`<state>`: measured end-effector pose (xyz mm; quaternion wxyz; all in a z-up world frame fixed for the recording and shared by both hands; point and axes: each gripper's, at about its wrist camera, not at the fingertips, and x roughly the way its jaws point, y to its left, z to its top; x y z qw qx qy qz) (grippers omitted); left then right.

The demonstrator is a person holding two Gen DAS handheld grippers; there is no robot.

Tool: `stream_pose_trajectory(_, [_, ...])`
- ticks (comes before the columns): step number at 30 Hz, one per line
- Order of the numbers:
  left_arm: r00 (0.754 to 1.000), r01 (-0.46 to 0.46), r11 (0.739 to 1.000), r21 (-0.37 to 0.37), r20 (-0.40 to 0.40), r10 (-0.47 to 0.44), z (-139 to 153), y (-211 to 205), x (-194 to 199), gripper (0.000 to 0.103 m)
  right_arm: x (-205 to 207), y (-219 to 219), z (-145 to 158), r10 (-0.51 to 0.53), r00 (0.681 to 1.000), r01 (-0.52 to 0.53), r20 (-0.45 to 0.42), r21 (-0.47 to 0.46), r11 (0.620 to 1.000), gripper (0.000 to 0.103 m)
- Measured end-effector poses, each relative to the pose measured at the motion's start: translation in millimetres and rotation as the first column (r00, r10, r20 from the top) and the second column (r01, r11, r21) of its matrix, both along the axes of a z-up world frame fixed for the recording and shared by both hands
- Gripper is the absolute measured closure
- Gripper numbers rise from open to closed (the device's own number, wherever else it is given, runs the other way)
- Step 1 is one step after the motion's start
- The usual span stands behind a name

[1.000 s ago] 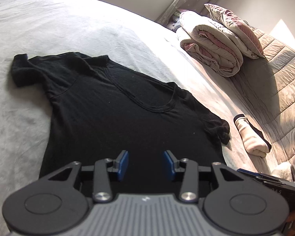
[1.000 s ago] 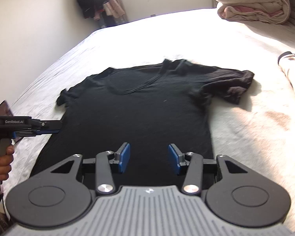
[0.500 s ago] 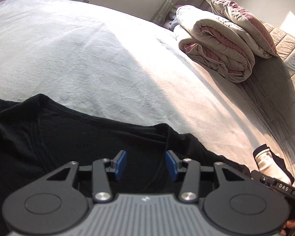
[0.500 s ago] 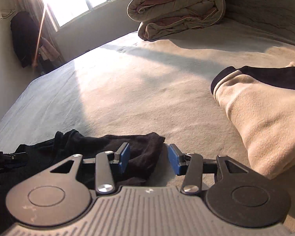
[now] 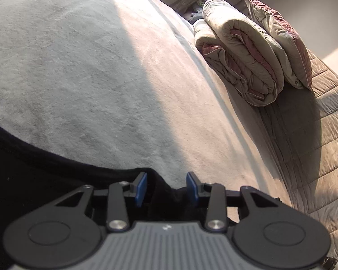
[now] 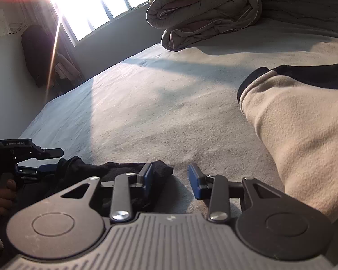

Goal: Fold clothes

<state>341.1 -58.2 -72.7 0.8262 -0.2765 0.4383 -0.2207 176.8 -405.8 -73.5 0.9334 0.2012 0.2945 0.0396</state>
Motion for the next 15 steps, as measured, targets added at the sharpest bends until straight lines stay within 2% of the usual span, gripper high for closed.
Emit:
stream_pose_trajectory(2, [1.0,0.006,1.0,-0.004,0.006,-0.006,-1,-4,2,0.073,1,1,-1,0.011,1.0,-0.011,0.001,0.003,1.0,0.067])
stream_pose_trajectory(5, [0.999,-0.014,1.0,0.005,0.029,0.014,-7,-8,3,0.086,3,3,-2,0.026,1.0,-0.026,0.003,0.007,1.0,0.073])
stream_pose_trajectory(7, [0.998,-0.036,0.999,0.01,0.059,0.036,-11,-9,3,0.1,3,6,-1,0.015,1.0,-0.015,0.02,-0.018,1.0,0.094])
stream_pose_trajectory(8, [0.996,-0.049,0.999,0.009,0.079,0.048,-13,-8,3,0.101,3,8,0,0.003,0.999,-0.002,0.033,-0.038,0.999,0.1])
stream_pose_trajectory(12, [0.967,-0.111,0.989,-0.096,0.22,0.13,-13,3,-5,0.102,1,15,4,-0.041,0.995,0.051,0.088,-0.115,0.992,0.1])
stream_pose_trajectory(14, [0.952,-0.134,0.98,-0.149,0.256,0.169,-15,8,-7,0.102,-1,14,6,-0.064,0.99,0.082,0.125,-0.142,0.986,0.1])
stream_pose_trajectory(15, [0.95,-0.141,0.979,-0.144,0.258,0.175,-16,7,-7,0.102,-3,14,8,-0.075,0.987,0.097,0.144,-0.156,0.983,0.1])
